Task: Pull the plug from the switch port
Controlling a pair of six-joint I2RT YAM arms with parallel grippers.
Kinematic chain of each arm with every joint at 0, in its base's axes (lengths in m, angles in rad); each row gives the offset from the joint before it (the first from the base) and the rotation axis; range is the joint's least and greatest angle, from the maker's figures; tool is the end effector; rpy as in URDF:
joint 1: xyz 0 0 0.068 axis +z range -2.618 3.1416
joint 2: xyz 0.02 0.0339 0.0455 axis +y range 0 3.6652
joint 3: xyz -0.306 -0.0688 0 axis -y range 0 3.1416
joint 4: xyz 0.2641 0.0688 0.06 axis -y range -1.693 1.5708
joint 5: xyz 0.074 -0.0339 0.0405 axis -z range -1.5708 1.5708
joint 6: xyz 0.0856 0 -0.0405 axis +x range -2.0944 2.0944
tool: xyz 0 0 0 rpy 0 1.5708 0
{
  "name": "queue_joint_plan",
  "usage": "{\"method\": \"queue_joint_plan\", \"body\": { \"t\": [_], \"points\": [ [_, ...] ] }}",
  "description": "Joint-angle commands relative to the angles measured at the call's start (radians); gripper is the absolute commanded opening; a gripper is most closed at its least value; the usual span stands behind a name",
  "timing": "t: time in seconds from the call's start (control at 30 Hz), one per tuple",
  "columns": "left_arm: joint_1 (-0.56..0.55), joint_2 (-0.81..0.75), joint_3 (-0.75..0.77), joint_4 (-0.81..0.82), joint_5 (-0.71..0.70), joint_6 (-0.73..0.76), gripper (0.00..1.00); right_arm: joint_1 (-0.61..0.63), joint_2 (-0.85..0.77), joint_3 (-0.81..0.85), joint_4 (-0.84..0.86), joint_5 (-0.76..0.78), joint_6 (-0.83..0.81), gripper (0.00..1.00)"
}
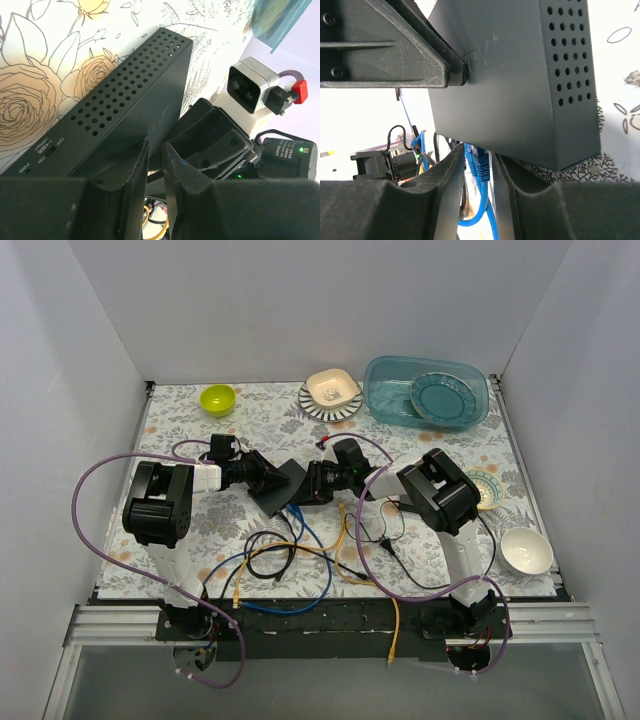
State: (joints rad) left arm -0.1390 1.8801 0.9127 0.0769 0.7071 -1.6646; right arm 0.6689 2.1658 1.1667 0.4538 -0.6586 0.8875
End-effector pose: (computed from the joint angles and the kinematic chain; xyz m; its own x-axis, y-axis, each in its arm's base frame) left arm 0.3883 -0.1105 0.1134 -0.4357 -0.7033 0.5617 -0.8143 0.0420 -0.5790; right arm 0.3645 0.3549 0.1038 -0.9556 0.0264 -0.2936 -0.2532 0.4363 0.8634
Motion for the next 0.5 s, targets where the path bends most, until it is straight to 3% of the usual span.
{"method": "queue_joint_plan", "body": {
  "t": [0.0, 0.27, 0.47],
  "points": [
    [0.007, 0.02, -0.043, -0.106, -0.127, 0.051, 0.2, 0.011, 0.02, -0.022, -0.05, 0.039, -0.018, 0.35],
    [0.006, 0.014, -0.044, -0.111, -0.13, 0.051, 0.2, 0.011, 0.037, -0.01, -0.001, 0.028, 0.044, 0.11],
    [0.006, 0.016, -0.041, -0.111, -0.129, 0.048, 0.2, 0.012, 0.02, -0.047, 0.003, 0.016, 0.021, 0.03]
  ]
}}
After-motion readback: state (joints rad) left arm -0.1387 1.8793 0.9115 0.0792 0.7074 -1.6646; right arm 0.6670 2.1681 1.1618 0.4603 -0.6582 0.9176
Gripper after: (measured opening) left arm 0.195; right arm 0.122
